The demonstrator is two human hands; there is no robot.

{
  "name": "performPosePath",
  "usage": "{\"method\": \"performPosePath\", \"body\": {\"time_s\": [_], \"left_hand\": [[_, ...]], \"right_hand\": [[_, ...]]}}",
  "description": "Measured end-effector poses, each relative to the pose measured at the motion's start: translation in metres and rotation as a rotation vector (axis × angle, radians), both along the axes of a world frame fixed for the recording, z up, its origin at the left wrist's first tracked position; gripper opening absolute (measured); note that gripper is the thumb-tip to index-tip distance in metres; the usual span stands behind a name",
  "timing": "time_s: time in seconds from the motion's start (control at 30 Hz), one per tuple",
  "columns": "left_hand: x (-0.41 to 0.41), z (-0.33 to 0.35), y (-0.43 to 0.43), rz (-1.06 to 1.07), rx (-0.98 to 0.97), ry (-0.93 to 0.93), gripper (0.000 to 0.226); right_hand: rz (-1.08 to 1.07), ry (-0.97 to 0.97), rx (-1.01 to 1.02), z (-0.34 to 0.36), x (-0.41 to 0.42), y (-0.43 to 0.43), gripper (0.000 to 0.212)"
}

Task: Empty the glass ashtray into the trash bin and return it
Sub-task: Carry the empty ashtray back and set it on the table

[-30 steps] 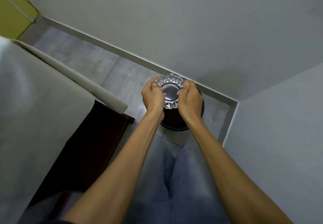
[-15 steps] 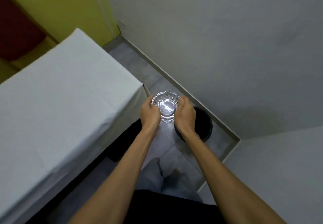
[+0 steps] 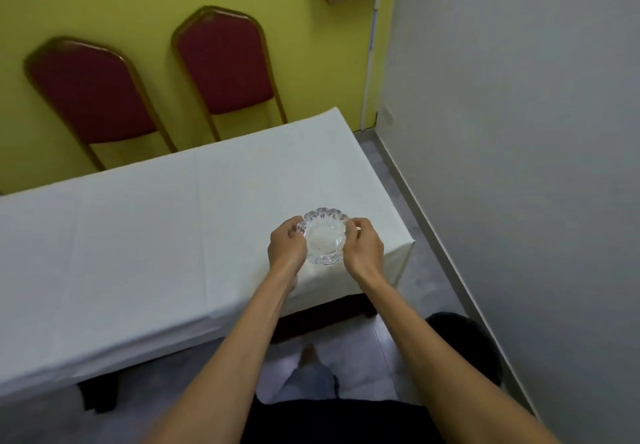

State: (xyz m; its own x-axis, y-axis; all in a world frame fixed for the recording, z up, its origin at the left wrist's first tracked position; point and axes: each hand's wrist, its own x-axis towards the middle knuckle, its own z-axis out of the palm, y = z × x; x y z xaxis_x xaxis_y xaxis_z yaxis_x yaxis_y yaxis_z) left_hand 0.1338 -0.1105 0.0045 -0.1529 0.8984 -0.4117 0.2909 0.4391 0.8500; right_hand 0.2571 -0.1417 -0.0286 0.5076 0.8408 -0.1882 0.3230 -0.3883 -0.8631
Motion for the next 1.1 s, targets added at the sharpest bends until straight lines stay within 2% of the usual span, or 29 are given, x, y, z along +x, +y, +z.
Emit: {"method": "performPosePath", "body": {"time_s": [0.2,0.33,0.77,1.1], "left_hand": [[-0.032,-0.009,0.051,0.231,0.009,-0.045,0.042],[-0.06,-0.023,0.086,0.293,-0.018,0.042,0.031],[-0.07,-0.048,0.12,0.432,-0.068,0.109,0.027],[-0.063,-0.049,0.136,0.403,-0.123,0.134,0.028]], "right_hand": [[0.08,0.011,-0.059,0.0,-0.036,0.069,0.033],[0.202,-0.012,-0.096,-0.006,-0.059,0.112,0.03],[0.379,-0.171,-0.244,-0.028,-0.074,0.168,0.027],[0.472,-0.235,-0.254,-0.035,-0.064,0.187,0.028]]}}
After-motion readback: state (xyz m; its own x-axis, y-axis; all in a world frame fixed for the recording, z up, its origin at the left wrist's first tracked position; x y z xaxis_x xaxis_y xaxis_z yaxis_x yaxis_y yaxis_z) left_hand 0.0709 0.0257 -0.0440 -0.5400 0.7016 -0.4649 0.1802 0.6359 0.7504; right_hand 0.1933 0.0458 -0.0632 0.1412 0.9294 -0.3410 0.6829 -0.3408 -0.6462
